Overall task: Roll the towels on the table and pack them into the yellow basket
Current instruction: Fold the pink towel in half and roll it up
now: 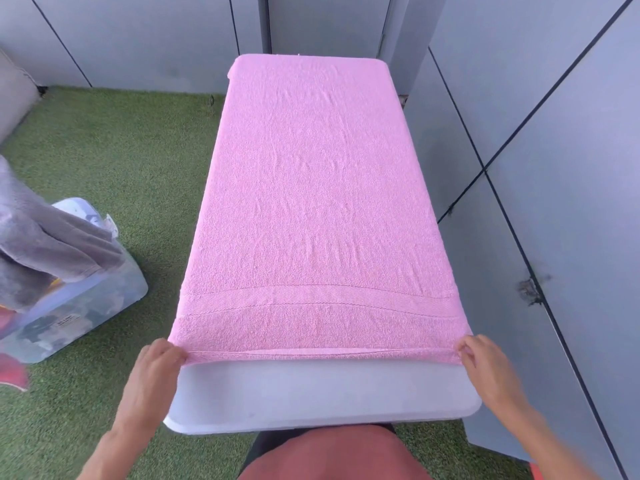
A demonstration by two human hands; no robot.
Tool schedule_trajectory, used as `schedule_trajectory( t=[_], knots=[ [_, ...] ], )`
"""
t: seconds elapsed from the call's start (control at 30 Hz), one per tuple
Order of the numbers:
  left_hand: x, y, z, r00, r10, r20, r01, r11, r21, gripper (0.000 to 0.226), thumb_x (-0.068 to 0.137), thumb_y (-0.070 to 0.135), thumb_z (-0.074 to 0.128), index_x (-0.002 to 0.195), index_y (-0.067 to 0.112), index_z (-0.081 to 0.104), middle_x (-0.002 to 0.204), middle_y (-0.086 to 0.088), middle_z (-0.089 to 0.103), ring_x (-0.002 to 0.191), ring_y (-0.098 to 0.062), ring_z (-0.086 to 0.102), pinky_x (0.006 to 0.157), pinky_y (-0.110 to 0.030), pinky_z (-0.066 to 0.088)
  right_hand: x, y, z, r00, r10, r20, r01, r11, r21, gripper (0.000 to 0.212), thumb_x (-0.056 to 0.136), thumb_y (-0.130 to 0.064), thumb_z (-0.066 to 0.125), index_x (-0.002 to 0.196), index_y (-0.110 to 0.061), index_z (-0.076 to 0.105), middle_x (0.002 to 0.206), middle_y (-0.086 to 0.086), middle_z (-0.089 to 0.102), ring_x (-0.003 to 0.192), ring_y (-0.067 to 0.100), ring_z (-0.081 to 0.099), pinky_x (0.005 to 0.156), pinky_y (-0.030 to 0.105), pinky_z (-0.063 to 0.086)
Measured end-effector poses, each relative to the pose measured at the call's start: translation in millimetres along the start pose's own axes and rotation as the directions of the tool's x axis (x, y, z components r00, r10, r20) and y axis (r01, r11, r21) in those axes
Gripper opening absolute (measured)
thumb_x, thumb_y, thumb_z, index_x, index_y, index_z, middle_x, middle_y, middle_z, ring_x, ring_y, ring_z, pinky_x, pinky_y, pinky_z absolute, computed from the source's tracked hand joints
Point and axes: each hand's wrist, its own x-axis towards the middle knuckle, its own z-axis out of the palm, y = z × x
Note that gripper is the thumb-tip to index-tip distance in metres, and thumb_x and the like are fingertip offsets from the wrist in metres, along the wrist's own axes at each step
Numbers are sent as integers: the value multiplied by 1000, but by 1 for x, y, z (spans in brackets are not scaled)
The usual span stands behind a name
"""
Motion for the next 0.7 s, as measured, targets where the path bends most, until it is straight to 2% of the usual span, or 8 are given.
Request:
schedule_trajectory(
  t=[0.07,0.17,0.27,0.43,0.53,0.6,0.7],
  knots=[
    [-21,4,14,999,31,-44,-29,998,58,32,73,-11,72,102,2,66,104,-12,59,94,-32,54,71,-47,53,-12,-3,10,999,6,-46,-2,997,81,14,87,0,61,90,-11,66,88,0,58,84,25,60,73,37,48],
    [-32,3,20,996,70,-63,-65,995,75,42,75,-9,69,113,3,60,116,-13,56,104,-36,54,75,-52,55,-19,-2,15,999,37,-35,-34,995,90,23,81,-2,67,103,-8,64,103,2,57,102,21,51,88,40,46],
    [-20,2,19,995,60,-84,-58,998,33,39,73,-14,69,109,1,62,110,-15,58,98,-37,54,79,-52,52,-15,2,13,1000,-17,12,16,998,66,34,74,-4,71,105,-14,59,106,-2,51,104,16,42,90,37,43],
    [3,-2,23,993,76,-90,-71,995,63,39,69,-19,68,100,5,65,96,-8,59,88,-29,50,77,-44,45,0,-1,13,997,-51,-55,50,999,-21,27,74,4,67,93,-14,58,95,-2,53,92,21,47,79,37,45],
    [2,-4,23,995,74,-69,-67,994,88,43,62,-21,68,93,8,61,90,-5,56,81,-27,46,69,-44,45,-2,0,11,997,-38,-63,34,997,-65,23,78,5,64,91,-13,61,93,-3,58,89,22,51,71,37,49],
    [-4,-7,20,998,50,-42,-47,996,72,43,62,-19,68,90,11,56,86,-2,56,78,-24,46,66,-41,45,-9,9,9,999,-38,2,38,995,-92,20,83,2,61,95,-13,62,97,-4,59,93,21,53,75,38,49],
    [-15,-12,9,998,54,31,-55,998,30,39,67,-14,69,88,16,53,84,4,53,75,-19,47,63,-33,42,-14,28,5,989,-32,142,45,995,-87,18,90,-3,52,102,-14,61,104,-6,57,104,18,49,88,34,45]
  ],
)
